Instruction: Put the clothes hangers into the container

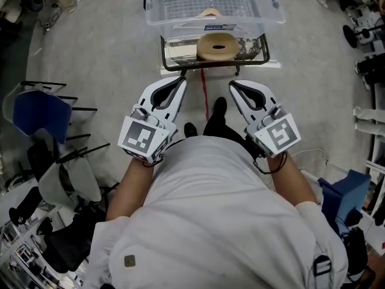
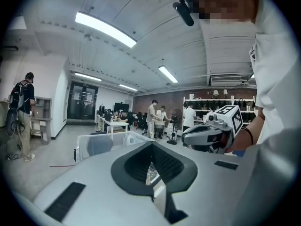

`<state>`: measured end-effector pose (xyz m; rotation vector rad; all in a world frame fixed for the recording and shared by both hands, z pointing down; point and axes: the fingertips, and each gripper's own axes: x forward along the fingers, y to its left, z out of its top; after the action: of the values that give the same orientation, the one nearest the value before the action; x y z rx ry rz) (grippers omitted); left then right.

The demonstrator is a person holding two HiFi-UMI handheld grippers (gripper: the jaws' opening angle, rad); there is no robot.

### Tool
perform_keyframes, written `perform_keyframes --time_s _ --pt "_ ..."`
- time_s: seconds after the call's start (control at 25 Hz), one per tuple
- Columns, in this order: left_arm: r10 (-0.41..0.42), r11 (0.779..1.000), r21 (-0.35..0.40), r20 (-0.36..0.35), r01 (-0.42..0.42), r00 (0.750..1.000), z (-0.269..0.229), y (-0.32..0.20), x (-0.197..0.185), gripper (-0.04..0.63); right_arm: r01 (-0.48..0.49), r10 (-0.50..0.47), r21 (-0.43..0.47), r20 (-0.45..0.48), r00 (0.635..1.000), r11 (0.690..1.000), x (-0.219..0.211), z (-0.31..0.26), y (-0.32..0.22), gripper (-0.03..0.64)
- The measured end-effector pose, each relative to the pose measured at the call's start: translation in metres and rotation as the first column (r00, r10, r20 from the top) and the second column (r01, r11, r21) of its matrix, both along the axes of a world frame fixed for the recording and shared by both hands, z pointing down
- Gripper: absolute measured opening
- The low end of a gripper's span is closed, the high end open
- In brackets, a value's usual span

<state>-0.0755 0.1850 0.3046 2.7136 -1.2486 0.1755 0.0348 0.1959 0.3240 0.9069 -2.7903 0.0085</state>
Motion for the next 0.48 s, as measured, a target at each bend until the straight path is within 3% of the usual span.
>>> perform_keyframes --time_s 0.48 --pt "0.022 0.999 0.035 -0.017 -0.022 1.000 -0.009 0.045 -0.027 0.017 -0.031 0.030 0.028 0.006 1.000 0.999 -0.024 -0.013 0.048 0.020"
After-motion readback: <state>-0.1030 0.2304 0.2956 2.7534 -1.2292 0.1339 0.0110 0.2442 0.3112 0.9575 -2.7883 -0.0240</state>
